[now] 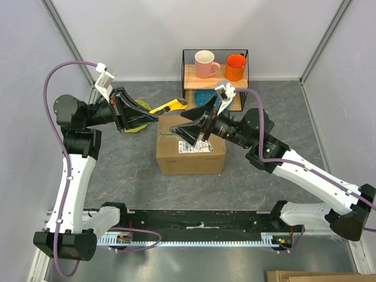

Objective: Unpack the express box
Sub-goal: Pick up the knife from the center of the board.

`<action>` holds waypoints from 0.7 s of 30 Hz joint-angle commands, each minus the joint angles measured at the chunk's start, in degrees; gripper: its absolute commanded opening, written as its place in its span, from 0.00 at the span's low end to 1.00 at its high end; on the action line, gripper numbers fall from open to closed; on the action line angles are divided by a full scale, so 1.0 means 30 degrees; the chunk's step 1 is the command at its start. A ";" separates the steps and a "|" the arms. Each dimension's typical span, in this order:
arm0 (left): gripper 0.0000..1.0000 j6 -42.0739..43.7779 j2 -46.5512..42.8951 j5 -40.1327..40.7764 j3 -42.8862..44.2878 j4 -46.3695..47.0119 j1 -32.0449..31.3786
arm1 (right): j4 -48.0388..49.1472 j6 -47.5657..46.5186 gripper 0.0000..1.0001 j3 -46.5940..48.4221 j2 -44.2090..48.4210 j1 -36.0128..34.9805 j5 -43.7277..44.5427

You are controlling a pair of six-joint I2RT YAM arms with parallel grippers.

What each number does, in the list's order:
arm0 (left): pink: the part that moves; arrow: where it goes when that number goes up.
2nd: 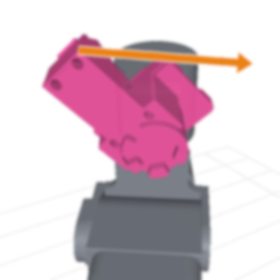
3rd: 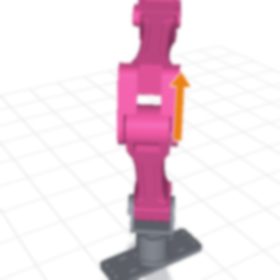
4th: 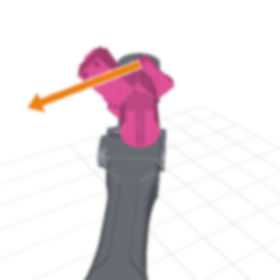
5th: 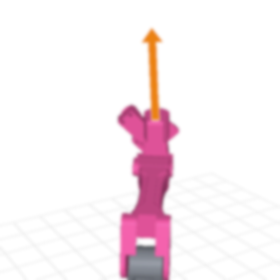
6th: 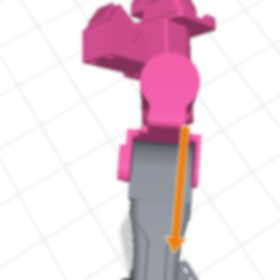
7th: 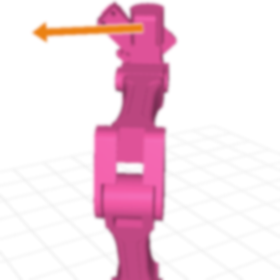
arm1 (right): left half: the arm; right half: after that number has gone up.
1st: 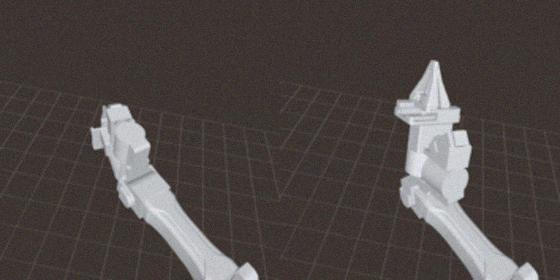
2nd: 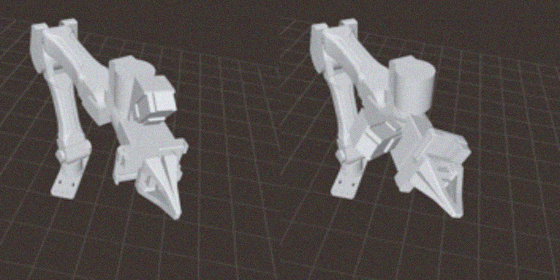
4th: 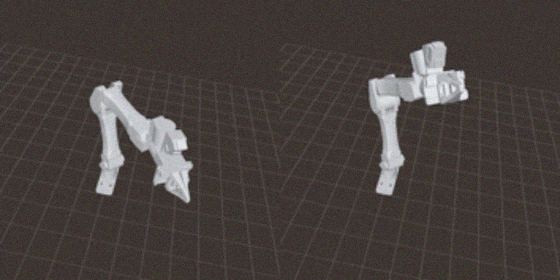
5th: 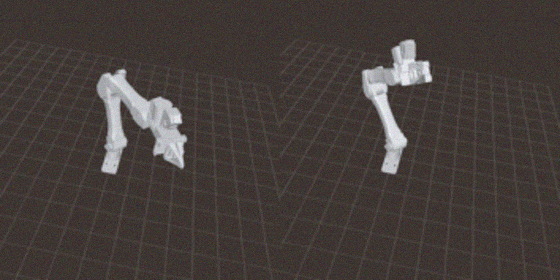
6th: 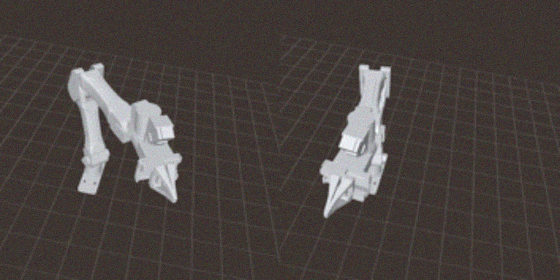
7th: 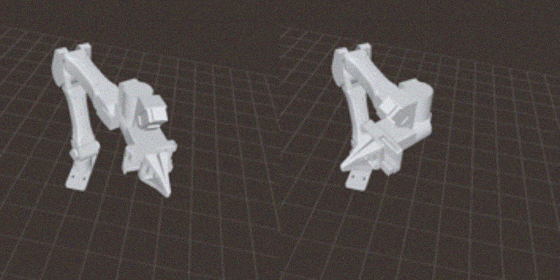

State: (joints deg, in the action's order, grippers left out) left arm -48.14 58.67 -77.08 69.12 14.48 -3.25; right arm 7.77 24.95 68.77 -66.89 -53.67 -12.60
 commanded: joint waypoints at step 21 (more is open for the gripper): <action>0.02 0.0783 -0.1071 -0.0674 -0.1419 -0.0901 0.0057 | 1.0269 0.5072 0.60 0.0308 -0.3512 0.0956 -0.1718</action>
State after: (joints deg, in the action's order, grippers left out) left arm -47.40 57.21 -77.14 65.78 12.23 -3.25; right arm 32.29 38.20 67.77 -76.40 -50.78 -19.16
